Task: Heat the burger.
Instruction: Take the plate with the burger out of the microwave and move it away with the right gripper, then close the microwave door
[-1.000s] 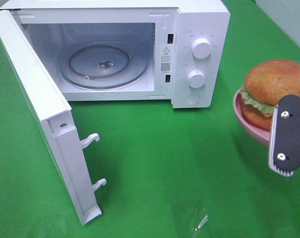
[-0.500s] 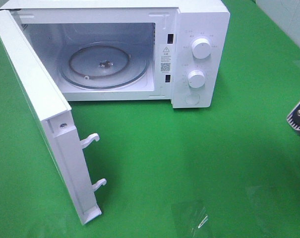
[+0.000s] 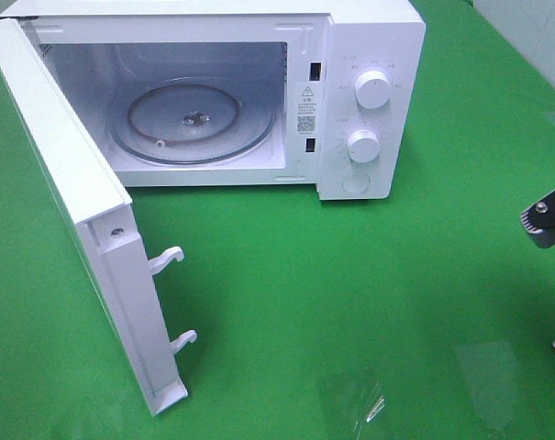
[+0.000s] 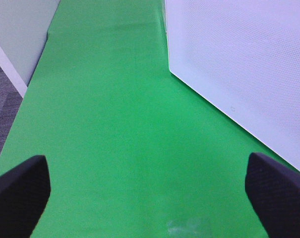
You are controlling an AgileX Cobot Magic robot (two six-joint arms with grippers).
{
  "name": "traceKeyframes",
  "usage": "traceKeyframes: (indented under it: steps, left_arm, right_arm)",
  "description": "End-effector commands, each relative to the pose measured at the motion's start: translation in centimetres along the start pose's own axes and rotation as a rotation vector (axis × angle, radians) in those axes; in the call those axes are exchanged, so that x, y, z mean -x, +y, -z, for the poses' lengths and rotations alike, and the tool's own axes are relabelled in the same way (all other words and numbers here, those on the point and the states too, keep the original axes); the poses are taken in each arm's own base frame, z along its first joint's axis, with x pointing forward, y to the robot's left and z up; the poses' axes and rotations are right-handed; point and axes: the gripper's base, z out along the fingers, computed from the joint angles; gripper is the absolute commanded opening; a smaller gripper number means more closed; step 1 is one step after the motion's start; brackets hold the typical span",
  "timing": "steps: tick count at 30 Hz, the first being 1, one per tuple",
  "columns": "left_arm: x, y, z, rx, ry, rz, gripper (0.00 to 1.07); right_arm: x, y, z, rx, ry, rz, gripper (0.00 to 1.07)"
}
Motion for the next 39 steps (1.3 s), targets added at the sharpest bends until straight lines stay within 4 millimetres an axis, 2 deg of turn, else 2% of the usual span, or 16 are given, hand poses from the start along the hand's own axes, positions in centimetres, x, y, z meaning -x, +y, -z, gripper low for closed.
traceKeyframes:
  steps: [1, 3, 11, 22, 25, 26, 27, 28, 30, 31, 32, 33, 34, 35, 36, 39]
  left_arm:
    - [0.0, 0.0, 0.2, 0.001, -0.03, 0.004, 1.0]
    - [0.0, 0.0, 0.2, 0.001, -0.03, 0.004, 1.0]
    - [0.0, 0.0, 0.2, 0.001, -0.03, 0.004, 1.0]
    - [0.0, 0.0, 0.2, 0.001, -0.03, 0.004, 1.0]
    - [0.0, 0.0, 0.2, 0.001, -0.03, 0.004, 1.0]
    - [0.0, 0.0, 0.2, 0.001, -0.03, 0.004, 1.0]
    - [0.0, 0.0, 0.2, 0.001, -0.03, 0.004, 1.0]
    - [0.0, 0.0, 0.2, 0.001, -0.03, 0.004, 1.0]
    - [0.0, 0.0, 0.2, 0.001, -0.03, 0.004, 1.0]
    - [0.0, 0.0, 0.2, 0.001, -0.03, 0.004, 1.0]
    - [0.0, 0.0, 0.2, 0.001, -0.03, 0.004, 1.0]
    - [0.0, 0.0, 0.2, 0.001, -0.03, 0.004, 1.0]
    - [0.0, 0.0, 0.2, 0.001, -0.03, 0.004, 1.0]
    - [0.0, 0.0, 0.2, 0.001, -0.03, 0.004, 1.0]
    - [0.0, 0.0, 0.2, 0.001, -0.03, 0.004, 1.0]
    - [0.0, 0.0, 0.2, 0.001, -0.03, 0.004, 1.0]
  right_arm:
    - [0.8, -0.3, -0.8, -0.039, -0.009, -0.021, 0.0]
    - [1.3, 0.0, -2.5, -0.03, 0.02, -0.059, 0.0]
    - [1.8, 0.4, -5.4, -0.024, 0.075, -0.158, 0.0]
    - [2.2, 2.1, -7.8, 0.044, 0.105, -0.222, 0.01]
    - [2.2, 2.5, -8.3, 0.049, 0.121, -0.232, 0.1]
    - [2.2, 2.5, -8.3, 0.049, 0.121, -0.232, 0.1]
    - [2.3, 2.5, -8.3, 0.052, 0.114, -0.237, 0.19]
    - [2.3, 2.5, -8.3, 0.052, 0.114, -0.237, 0.19]
    - [3.2, 2.0, -7.3, 0.062, 0.091, -0.287, 0.34]
    - [3.2, 2.0, -7.3, 0.062, 0.091, -0.287, 0.34]
    - [3.5, 1.9, -7.0, 0.072, 0.082, -0.293, 0.45]
    - [3.5, 1.9, -7.0, 0.072, 0.082, -0.293, 0.45]
    - [4.1, 1.6, -6.1, 0.103, 0.064, -0.29, 0.52]
    - [4.1, 1.6, -6.1, 0.103, 0.064, -0.29, 0.52]
    - [4.7, 1.4, -5.0, 0.147, 0.037, -0.284, 0.57]
    - [5.2, 1.2, -4.0, 0.193, 0.008, -0.259, 0.61]
